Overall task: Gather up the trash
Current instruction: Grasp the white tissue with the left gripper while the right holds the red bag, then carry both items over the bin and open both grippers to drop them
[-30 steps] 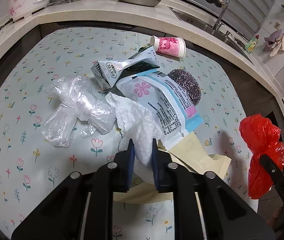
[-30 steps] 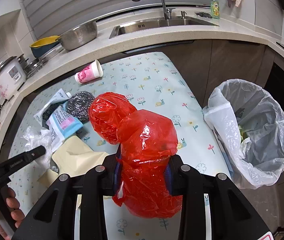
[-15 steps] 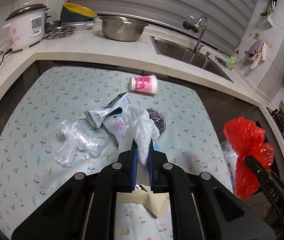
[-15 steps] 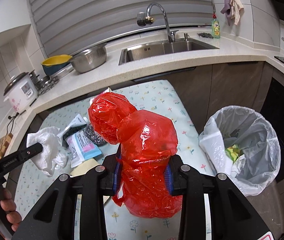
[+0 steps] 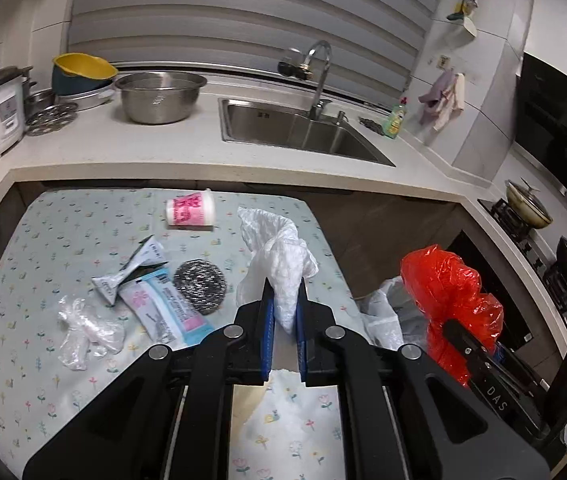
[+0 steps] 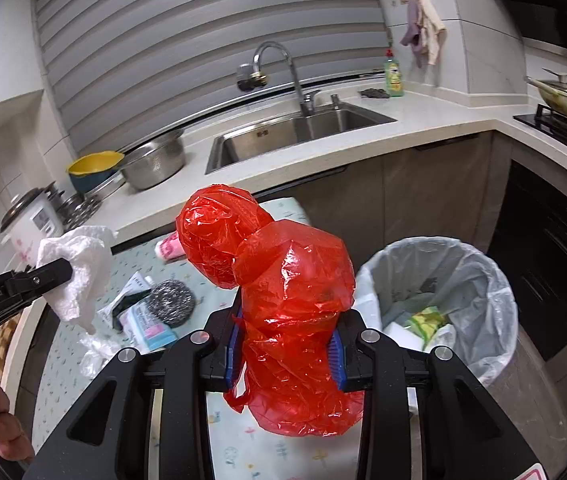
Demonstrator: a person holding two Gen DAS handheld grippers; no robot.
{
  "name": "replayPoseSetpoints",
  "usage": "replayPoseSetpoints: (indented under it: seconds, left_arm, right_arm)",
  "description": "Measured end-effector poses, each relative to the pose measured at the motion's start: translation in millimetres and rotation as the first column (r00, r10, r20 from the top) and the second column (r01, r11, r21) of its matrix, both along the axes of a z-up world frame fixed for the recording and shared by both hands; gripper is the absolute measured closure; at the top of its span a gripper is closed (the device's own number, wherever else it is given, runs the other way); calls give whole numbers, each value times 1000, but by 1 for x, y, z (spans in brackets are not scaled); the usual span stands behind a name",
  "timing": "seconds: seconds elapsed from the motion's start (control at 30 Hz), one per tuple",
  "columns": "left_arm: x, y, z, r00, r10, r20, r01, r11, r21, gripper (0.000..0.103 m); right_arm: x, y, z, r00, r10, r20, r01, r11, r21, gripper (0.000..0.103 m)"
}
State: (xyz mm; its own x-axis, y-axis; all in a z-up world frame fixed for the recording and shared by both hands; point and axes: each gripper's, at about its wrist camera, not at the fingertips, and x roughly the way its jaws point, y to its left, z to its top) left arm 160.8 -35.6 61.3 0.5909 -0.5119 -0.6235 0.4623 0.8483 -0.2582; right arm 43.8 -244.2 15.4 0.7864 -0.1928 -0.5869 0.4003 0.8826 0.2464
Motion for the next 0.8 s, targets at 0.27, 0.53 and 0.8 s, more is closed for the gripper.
replayPoseSetpoints:
  seconds: [0.27, 0.53, 0.8]
  left_arm:
    - [-22, -98, -10, 974, -223, -29, 223, 975, 5, 94]
    - [-45, -184, -33, 923, -380, -54, 381, 924, 11, 94]
    - [-47, -234, -64, 895, -433, -104, 439, 897, 42, 94]
  right_arm:
    - [-34, -64, -9, 991, -133, -8, 133, 991, 25, 71]
    - [-61, -118, -28, 971, -237, -37, 238, 970, 50, 70]
    - [-64, -148, -45, 959, -275, -71, 279, 959, 56, 70]
